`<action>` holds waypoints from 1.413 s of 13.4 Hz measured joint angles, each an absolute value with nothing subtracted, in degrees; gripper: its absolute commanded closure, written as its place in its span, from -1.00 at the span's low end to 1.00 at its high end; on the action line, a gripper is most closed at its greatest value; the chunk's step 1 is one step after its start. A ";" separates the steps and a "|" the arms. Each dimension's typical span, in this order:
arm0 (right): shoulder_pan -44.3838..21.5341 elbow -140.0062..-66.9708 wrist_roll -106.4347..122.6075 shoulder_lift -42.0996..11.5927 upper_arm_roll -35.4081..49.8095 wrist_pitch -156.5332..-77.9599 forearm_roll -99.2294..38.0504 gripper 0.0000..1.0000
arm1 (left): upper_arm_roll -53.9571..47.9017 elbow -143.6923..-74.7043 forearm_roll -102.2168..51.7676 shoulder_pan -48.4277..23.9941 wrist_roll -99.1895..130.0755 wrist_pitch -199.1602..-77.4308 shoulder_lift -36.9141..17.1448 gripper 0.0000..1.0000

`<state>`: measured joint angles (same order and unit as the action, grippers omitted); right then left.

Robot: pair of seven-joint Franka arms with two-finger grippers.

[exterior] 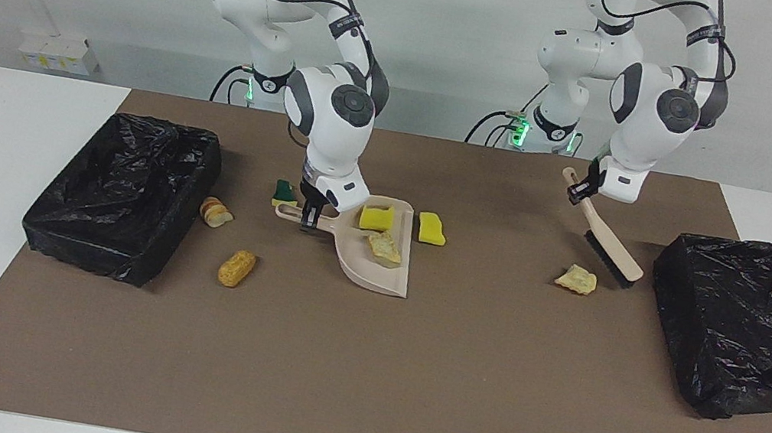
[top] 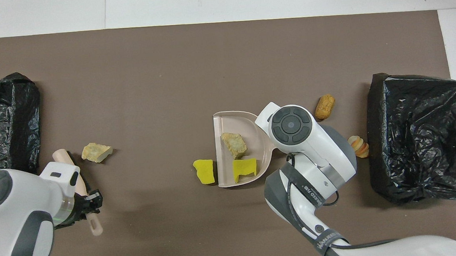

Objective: Sweep and dump trash in bin
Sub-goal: 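Sweep the remaining pieces into the dustpan with the left gripper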

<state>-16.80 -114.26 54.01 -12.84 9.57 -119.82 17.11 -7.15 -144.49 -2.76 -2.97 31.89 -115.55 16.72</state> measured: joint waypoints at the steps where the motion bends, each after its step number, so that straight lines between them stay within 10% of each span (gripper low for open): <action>1: -16.80 -114.19 54.01 -12.84 9.54 -119.82 17.11 1.00 | -7.36 -144.92 -2.76 -5.06 30.53 -116.91 16.17 1.00; 19: -16.16 -113.97 53.97 -12.74 9.45 -119.24 17.11 1.00 | -7.84 -135.22 -12.13 -32.07 21.08 -132.96 2.00 1.00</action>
